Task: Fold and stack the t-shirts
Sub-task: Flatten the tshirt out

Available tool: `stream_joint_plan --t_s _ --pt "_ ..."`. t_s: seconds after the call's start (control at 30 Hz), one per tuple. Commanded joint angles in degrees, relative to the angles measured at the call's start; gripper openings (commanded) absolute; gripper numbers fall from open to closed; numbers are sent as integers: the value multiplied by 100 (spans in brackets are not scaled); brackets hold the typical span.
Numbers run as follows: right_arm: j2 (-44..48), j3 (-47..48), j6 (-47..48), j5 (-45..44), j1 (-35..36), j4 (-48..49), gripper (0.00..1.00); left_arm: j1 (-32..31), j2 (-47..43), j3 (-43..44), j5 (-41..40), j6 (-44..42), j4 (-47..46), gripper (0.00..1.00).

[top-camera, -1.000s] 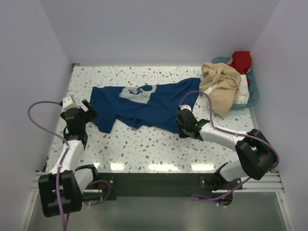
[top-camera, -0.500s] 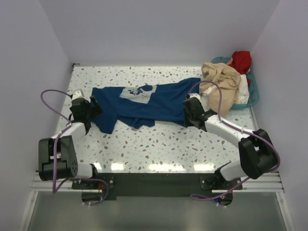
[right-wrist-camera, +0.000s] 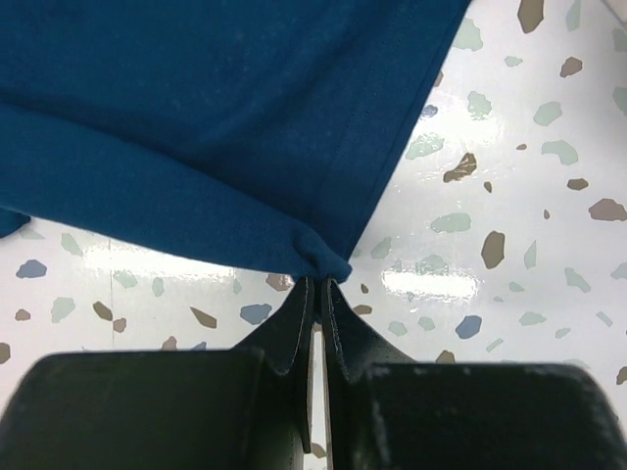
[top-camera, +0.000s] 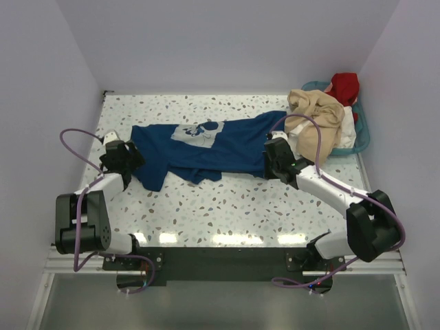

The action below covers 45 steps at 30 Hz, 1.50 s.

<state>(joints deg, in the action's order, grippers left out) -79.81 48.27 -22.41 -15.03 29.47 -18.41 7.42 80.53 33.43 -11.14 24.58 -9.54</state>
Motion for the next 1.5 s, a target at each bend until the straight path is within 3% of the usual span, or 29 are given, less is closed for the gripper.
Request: stream_joint_plan --t_s 0.0,0.4,0.53,0.57,0.63,0.9,1.0,1.07,1.2,1.23,1.33,1.47 --pt "220 -37 62 70 -29 163 2 -21 112 93 234 47 -4 83" --pt "370 -81 71 26 -38 119 2 -13 165 -29 683 -67 154 57" --pt "431 -99 71 -9 -47 119 2 -13 -2 -126 771 -93 128 32" --pt "431 -99 79 -9 -47 119 2 -13 -37 -135 771 -102 154 17" --pt "431 -107 79 -35 -47 119 2 -13 -203 -144 797 -85 242 0" --pt "396 33 132 -149 -170 31 2 -13 -1715 -170 894 249 725 0" --pt "387 77 150 -123 -240 5 2 -21 -2059 -144 903 302 726 5" --pt "396 86 150 -141 -275 -13 2 -13 -1946 -21 842 241 682 11" --pt "405 42 141 -202 -328 -22 1 -13 -912 531 789 -14 646 30" --pt "405 42 141 -211 -346 -22 1 -4 -716 820 719 -84 646 43" --pt "405 25 132 -229 -372 -39 1 5 -276 1191 290 -234 796 61" --pt "466 -2 141 -229 -399 -22 1 23 -502 1017 -265 -313 866 69"
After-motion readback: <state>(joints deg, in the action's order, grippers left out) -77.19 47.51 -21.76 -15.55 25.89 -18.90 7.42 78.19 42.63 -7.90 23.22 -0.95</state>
